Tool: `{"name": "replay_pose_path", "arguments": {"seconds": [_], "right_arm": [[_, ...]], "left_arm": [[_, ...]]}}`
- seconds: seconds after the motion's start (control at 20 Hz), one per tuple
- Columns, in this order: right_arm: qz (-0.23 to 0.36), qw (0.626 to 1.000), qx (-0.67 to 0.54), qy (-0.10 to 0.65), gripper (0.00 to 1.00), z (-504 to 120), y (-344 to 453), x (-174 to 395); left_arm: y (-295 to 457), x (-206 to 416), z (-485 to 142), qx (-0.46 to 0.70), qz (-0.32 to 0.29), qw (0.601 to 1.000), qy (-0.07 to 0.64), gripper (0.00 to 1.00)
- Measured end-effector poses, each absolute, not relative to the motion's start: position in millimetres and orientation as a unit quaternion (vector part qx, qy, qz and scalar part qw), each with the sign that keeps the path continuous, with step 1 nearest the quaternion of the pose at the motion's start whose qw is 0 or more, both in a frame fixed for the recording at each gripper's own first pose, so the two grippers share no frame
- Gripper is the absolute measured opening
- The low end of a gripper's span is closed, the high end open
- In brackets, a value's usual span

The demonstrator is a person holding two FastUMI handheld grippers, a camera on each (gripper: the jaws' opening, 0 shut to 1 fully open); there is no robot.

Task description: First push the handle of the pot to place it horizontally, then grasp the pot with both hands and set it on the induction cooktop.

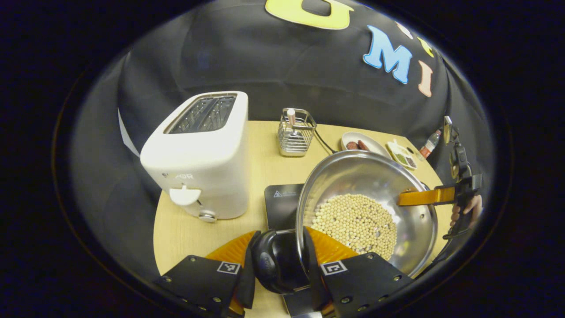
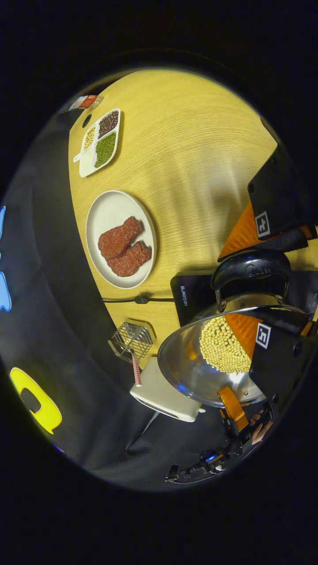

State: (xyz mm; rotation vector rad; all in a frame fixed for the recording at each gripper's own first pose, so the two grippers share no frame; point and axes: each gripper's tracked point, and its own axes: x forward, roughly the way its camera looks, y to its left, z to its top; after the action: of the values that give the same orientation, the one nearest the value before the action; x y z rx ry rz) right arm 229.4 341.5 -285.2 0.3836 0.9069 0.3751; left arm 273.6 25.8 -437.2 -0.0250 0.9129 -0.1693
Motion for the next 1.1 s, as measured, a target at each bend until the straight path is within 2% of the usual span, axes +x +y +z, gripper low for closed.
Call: {"name": "replay_pose_path", "arguments": {"seconds": [0.1, 0.15, 0.2, 0.25, 0.3, 0.4, 0.45, 0.5, 0.55, 0.6, 0.65, 0.7, 0.85, 1.1], "right_arm": [[0.182, 0.864, 0.184, 0.432, 0.53, -286.2, 342.9, 229.0], [0.183, 0.864, 0.185, 0.431, 0.54, -286.6, 343.4, 230.1], [0.185, 0.863, 0.186, 0.432, 0.57, -286.9, 343.8, 230.0], [0.182, 0.862, 0.188, 0.433, 0.55, -286.6, 343.3, 229.6], [0.183, 0.86, 0.192, 0.435, 0.55, -285.4, 345.0, 228.5], [0.182, 0.862, 0.191, 0.433, 0.51, -283.4, 344.1, 228.4], [0.182, 0.863, 0.188, 0.431, 0.53, -281.4, 342.8, 227.7], [0.181, 0.865, 0.183, 0.431, 0.66, -282.8, 341.2, 226.7], [0.179, 0.866, 0.176, 0.432, 0.74, -282.0, 337.0, 226.1], [0.179, 0.868, 0.171, 0.429, 0.92, -280.0, 335.1, 223.4], [0.181, 0.871, 0.166, 0.425, 0.92, -277.0, 332.2, 222.2], [0.184, 0.874, 0.161, 0.42, 0.98, -272.1, 329.3, 219.8], [0.185, 0.882, 0.143, 0.409, 0.98, -259.3, 312.3, 209.5], [0.185, 0.901, 0.121, 0.372, 0.98, -226.3, 271.1, 190.8]], "left_arm": [[22.2, 273.1, -437.4, -0.026, -0.076, 0.897, 0.435, 0.51], [21.5, 273.1, -439.2, -0.028, -0.076, 0.897, 0.435, 0.48], [21.4, 272.4, -439.5, -0.031, -0.077, 0.896, 0.436, 0.53], [21.8, 274.8, -437.0, -0.038, -0.072, 0.9, 0.429, 0.54], [20.6, 275.2, -436.7, -0.04, -0.071, 0.9, 0.429, 0.52], [22.4, 274.6, -435.5, -0.037, -0.065, 0.902, 0.426, 0.59], [22.1, 274.2, -434.6, -0.034, -0.065, 0.902, 0.425, 0.6], [24.4, 275.1, -434.4, -0.025, -0.063, 0.905, 0.421, 0.6], [29.2, 274.0, -435.9, -0.01, -0.057, 0.903, 0.426, 0.59], [36.9, 269.4, -435.1, 0.01, -0.043, 0.901, 0.432, 0.72], [38.9, 268.8, -432.1, 0.017, -0.036, 0.902, 0.431, 0.84], [37.9, 267.9, -427.4, 0.017, -0.033, 0.903, 0.428, 0.86], [43.6, 267.7, -411.6, 0.025, -0.002, 0.914, 0.405, 0.83], [42.2, 266.7, -372.2, 0.027, 0.043, 0.938, 0.344, 0.86]]}}
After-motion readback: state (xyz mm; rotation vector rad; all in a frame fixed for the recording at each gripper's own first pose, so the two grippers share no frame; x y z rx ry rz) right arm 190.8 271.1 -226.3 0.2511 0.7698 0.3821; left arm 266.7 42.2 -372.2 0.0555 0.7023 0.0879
